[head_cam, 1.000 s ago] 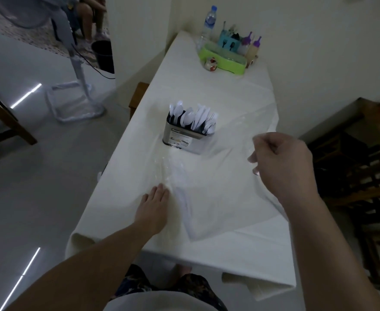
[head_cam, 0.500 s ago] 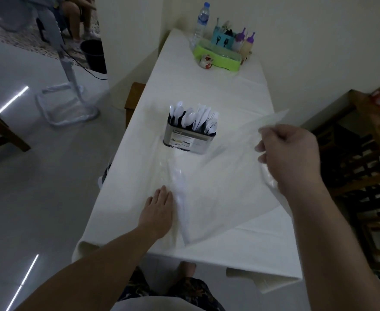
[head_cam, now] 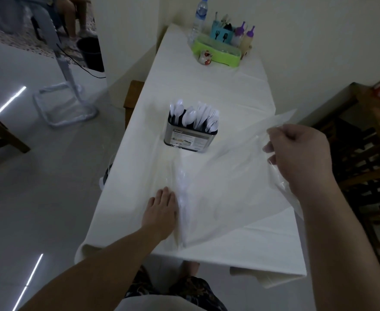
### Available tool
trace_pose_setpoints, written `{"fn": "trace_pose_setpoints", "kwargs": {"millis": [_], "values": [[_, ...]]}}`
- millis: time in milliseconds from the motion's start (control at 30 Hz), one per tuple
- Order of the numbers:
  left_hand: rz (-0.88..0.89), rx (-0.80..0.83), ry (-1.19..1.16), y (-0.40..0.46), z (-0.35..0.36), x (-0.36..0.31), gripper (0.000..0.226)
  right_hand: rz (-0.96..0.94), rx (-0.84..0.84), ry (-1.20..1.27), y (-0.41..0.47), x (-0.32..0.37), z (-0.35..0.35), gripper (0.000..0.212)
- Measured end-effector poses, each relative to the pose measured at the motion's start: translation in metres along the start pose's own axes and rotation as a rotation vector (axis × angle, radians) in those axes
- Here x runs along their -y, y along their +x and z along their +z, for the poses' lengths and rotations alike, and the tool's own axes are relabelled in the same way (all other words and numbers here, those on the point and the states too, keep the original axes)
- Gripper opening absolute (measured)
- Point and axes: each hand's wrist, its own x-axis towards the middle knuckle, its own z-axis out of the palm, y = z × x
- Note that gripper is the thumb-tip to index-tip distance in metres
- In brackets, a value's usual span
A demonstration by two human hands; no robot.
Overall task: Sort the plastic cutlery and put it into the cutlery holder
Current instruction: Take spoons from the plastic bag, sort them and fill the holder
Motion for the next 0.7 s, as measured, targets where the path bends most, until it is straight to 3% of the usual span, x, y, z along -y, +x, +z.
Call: {"fn": "trace_pose_setpoints", "kwargs": {"millis": [233,700], "values": [[-0.010,-0.006,-0.018,0.002,0.002,0.000,0.060,-0.018,-0.070,0.039,0.002,0.000,-0.007,0.027],[-0.032,0.016,-0.020,0.004,0.004,-0.002,0.058,-0.038,-0.036,-0.011,0.011,-0.019,-0.010,0.023]]}}
